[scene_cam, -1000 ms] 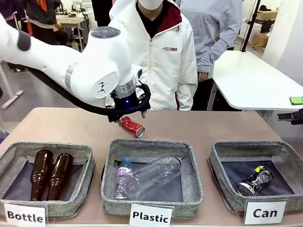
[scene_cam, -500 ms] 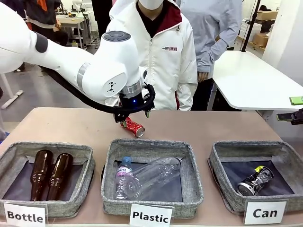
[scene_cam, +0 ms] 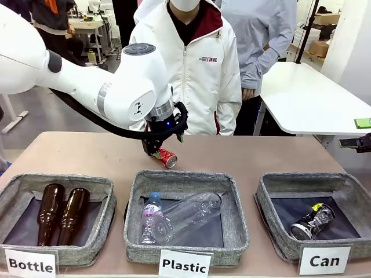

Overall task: Sort the can waste into the basket.
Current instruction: Pick up the can waste from the table and place it in the right Fabric basket.

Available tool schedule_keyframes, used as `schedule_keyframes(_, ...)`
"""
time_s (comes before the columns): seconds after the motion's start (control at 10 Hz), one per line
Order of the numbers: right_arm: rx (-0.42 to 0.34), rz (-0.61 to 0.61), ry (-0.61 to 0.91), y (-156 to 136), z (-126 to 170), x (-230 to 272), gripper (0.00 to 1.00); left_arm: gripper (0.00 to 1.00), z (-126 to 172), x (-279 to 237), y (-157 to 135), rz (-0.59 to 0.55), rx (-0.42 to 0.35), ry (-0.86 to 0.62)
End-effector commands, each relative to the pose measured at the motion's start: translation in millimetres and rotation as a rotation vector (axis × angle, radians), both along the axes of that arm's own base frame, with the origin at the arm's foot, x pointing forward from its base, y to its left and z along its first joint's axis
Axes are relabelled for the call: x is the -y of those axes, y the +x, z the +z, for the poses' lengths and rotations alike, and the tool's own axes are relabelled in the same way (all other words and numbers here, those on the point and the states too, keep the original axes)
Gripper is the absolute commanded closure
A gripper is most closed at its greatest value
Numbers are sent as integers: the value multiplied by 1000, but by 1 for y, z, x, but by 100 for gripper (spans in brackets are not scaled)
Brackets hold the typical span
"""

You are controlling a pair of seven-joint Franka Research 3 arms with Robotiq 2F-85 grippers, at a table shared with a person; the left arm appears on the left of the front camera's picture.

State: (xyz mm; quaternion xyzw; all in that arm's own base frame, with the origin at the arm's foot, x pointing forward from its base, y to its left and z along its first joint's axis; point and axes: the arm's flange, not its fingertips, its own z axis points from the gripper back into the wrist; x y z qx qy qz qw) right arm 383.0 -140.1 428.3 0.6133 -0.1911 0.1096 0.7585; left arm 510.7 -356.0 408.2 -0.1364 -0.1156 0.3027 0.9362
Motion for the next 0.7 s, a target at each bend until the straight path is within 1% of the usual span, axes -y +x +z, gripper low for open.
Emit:
schedule_keyframes(0.0,23,3,7,0,1,0,0,0,0,6,1,57,34,-24)
schedule_keyframes(0.4,23,3,7,0,1,0,0,0,-13,15,5,102,28,19)
schedule_keyframes(0.6,23,3,7,0,1,0,0,0,-17,15,10,115,-4,58)
